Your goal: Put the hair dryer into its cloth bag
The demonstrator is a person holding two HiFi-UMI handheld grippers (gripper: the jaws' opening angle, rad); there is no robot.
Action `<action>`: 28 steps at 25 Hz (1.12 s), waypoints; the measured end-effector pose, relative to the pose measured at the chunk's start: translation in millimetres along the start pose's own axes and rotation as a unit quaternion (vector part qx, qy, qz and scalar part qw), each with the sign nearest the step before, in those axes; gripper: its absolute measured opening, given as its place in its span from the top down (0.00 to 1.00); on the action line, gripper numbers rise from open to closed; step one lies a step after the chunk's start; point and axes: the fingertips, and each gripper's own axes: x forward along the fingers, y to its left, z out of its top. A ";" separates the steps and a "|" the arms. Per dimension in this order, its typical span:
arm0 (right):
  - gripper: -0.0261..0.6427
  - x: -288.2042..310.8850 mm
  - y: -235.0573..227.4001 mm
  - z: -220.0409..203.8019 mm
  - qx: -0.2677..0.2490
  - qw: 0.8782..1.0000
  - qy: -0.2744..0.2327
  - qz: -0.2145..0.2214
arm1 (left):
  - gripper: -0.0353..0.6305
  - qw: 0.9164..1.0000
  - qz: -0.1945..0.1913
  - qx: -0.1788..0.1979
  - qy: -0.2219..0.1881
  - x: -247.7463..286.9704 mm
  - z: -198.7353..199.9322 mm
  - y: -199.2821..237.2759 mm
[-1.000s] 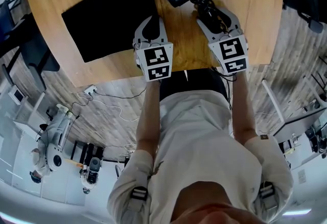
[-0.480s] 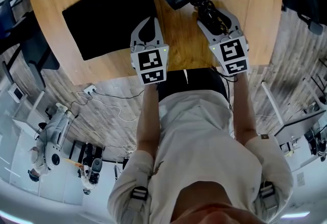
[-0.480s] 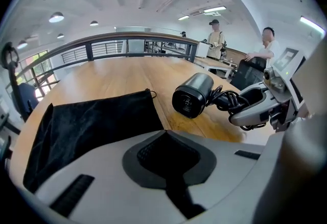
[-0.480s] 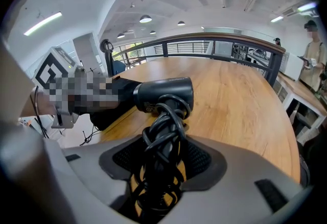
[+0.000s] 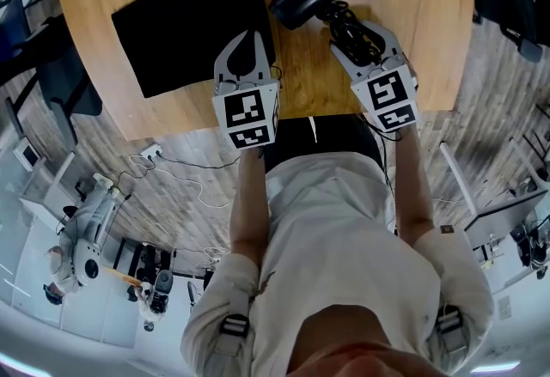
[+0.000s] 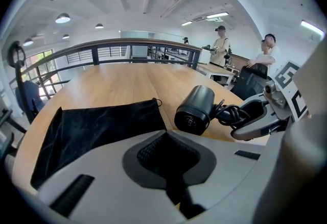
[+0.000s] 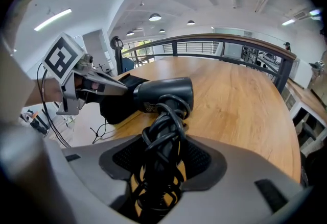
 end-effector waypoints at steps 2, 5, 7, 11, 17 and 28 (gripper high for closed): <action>0.60 0.7 4.4 0.8 -0.007 1.000 0.004 0.006 | 0.92 1.000 0.000 -0.001 -0.004 -3.4 3.0 1.6; 0.60 5.7 11.9 1.7 -0.017 1.000 0.010 0.016 | 0.92 1.000 0.000 -0.005 -0.010 -5.9 5.5 5.2; 0.60 7.5 16.1 1.9 -0.023 0.999 0.014 0.025 | 0.92 1.000 0.000 -0.008 -0.014 -7.5 8.0 6.1; 0.60 12.8 32.5 5.8 -0.038 0.998 0.022 0.042 | 0.92 1.000 -0.003 -0.011 -0.021 -15.3 10.3 13.8; 0.60 21.9 49.7 7.6 -0.058 0.995 0.037 0.067 | 0.92 0.999 -0.021 -0.007 -0.026 -18.9 12.2 14.6; 0.60 37.6 67.4 16.2 -0.095 0.989 0.055 0.098 | 0.92 0.998 -0.055 -0.002 -0.037 -25.9 15.4 11.7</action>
